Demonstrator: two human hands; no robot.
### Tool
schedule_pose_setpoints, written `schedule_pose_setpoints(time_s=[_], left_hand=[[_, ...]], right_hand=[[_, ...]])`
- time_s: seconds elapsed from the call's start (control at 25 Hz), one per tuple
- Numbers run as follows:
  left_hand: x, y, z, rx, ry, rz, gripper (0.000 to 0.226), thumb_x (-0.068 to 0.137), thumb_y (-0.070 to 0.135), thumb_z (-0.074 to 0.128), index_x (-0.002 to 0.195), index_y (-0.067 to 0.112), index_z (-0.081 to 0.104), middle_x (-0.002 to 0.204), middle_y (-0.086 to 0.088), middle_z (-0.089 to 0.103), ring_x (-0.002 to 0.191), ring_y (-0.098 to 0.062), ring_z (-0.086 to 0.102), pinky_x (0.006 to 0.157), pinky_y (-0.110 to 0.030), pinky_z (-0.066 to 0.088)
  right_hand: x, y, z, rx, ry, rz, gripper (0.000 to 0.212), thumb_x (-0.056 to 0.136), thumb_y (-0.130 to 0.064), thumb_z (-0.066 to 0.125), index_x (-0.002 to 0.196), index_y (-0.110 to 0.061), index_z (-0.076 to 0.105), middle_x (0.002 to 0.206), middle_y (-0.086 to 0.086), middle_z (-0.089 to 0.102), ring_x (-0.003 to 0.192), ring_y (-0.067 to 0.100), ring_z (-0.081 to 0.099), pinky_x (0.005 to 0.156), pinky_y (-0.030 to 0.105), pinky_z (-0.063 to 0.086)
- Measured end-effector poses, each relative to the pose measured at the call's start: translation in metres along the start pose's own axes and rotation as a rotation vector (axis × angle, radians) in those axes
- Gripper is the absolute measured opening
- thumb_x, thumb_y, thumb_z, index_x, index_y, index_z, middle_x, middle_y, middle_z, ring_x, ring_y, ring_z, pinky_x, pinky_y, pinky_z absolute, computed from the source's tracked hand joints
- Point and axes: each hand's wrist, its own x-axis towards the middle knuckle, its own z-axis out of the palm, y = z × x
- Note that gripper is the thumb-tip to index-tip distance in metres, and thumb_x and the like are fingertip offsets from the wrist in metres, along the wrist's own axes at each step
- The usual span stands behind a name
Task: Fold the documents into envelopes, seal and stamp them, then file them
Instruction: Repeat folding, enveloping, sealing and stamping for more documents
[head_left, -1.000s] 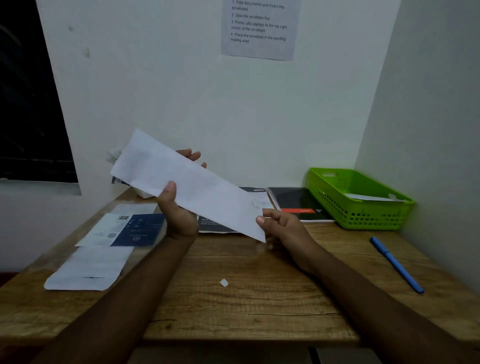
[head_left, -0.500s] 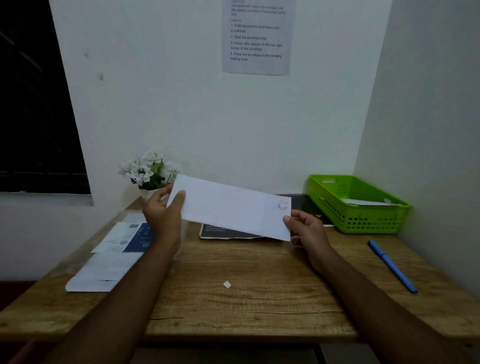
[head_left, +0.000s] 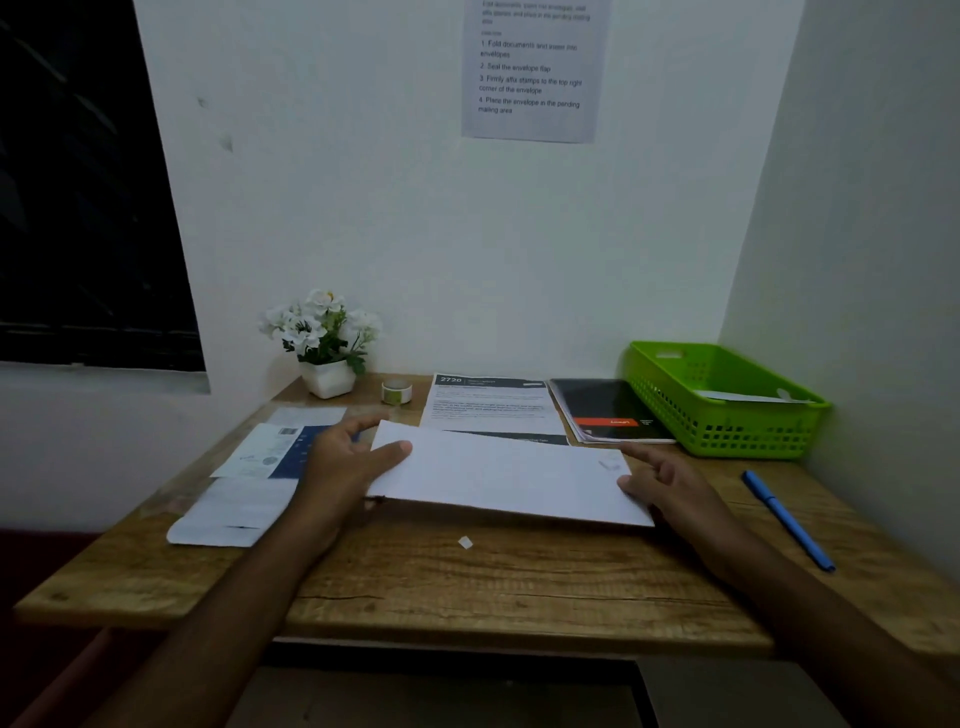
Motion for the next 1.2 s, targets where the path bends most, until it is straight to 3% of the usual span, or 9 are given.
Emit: schedule_pose_setpoints(time_s=[0.16,0.24,0.36,0.52,0.64,0.8,0.92,1.04,1.2], left_hand=[[-0.01,-0.008,0.001,0.202,-0.106,0.1,0.045,0.079,0.02,0.074,0.12,0.024,0.057,0.075,0.013,0.063,0.056,0.003,0.064,0.04,-0.011,0.042],[-0.007,-0.008,0.007,0.234,-0.103,0.129,0.046,0.08,0.013,0.073,0.123,0.015,0.058,0.074,0.012,0.06,0.058,0.009,0.059,0.043,-0.006,0.04],[0.002,-0.006,0.014,0.324,-0.079,0.145,0.052,0.08,0.015,0.072,0.129,0.014,0.054,0.089,0.013,0.06,0.07,0.001,0.055,0.053,-0.009,0.04],[0.015,-0.011,0.02,0.526,-0.078,0.178,0.059,0.078,0.021,0.074,0.132,0.018,0.051,0.124,-0.004,0.056,0.092,-0.009,0.052,0.075,-0.021,0.047],[0.02,-0.017,0.022,0.647,-0.096,0.205,0.054,0.08,0.021,0.072,0.13,0.017,0.053,0.129,-0.007,0.05,0.109,-0.019,0.05,0.093,-0.032,0.045],[0.019,-0.02,0.024,0.729,-0.131,0.226,0.045,0.085,0.019,0.067,0.128,0.019,0.054,0.135,-0.005,0.044,0.126,-0.022,0.038,0.103,-0.034,0.035],[0.015,-0.017,0.026,0.725,-0.183,0.365,0.039,0.085,0.02,0.066,0.123,0.022,0.056,0.131,-0.001,0.044,0.125,-0.018,0.034,0.102,-0.031,0.031],[0.014,-0.012,0.03,0.631,-0.293,0.448,0.032,0.083,0.023,0.069,0.115,0.024,0.061,0.121,0.003,0.049,0.111,-0.011,0.045,0.09,-0.02,0.038],[0.017,-0.012,0.044,0.612,-0.335,0.513,0.024,0.082,0.019,0.07,0.104,0.022,0.063,0.104,0.005,0.052,0.084,-0.004,0.05,0.067,-0.006,0.038]], right_hand=[[-0.01,0.006,-0.01,-0.156,0.005,-0.062,0.043,0.091,-0.013,0.061,0.132,-0.026,0.055,0.072,0.016,0.062,0.064,0.014,0.054,0.057,0.025,0.039],[-0.004,0.007,-0.009,-0.181,0.059,-0.072,0.042,0.09,-0.015,0.063,0.131,-0.023,0.056,0.078,0.017,0.064,0.069,0.019,0.057,0.058,0.028,0.038],[0.006,0.008,-0.004,-0.361,0.109,-0.09,0.043,0.09,-0.024,0.065,0.131,-0.025,0.056,0.079,0.004,0.064,0.074,0.017,0.059,0.06,0.03,0.039],[0.016,0.009,-0.001,-0.574,0.094,-0.128,0.047,0.088,-0.031,0.065,0.133,-0.024,0.054,0.086,-0.007,0.058,0.079,0.011,0.055,0.072,0.036,0.049],[0.02,0.01,0.002,-0.64,0.051,-0.135,0.05,0.088,-0.036,0.064,0.136,-0.024,0.052,0.095,-0.01,0.057,0.082,0.007,0.053,0.071,0.03,0.046],[0.023,0.014,0.003,-0.65,0.039,-0.138,0.061,0.087,-0.04,0.065,0.141,-0.027,0.04,0.099,-0.01,0.057,0.083,0.007,0.054,0.069,0.03,0.044],[0.026,0.017,0.003,-0.617,0.04,-0.127,0.055,0.086,-0.04,0.066,0.134,-0.031,0.042,0.093,-0.01,0.057,0.074,0.007,0.055,0.06,0.028,0.04],[0.03,0.01,0.013,-0.56,0.205,-0.178,0.038,0.087,-0.028,0.062,0.124,-0.028,0.052,0.086,-0.01,0.057,0.069,0.009,0.055,0.055,0.027,0.035],[0.024,-0.011,0.053,-0.775,0.279,-0.555,0.027,0.086,-0.022,0.059,0.113,-0.025,0.059,0.098,-0.007,0.06,0.079,0.016,0.06,0.063,0.027,0.035]])
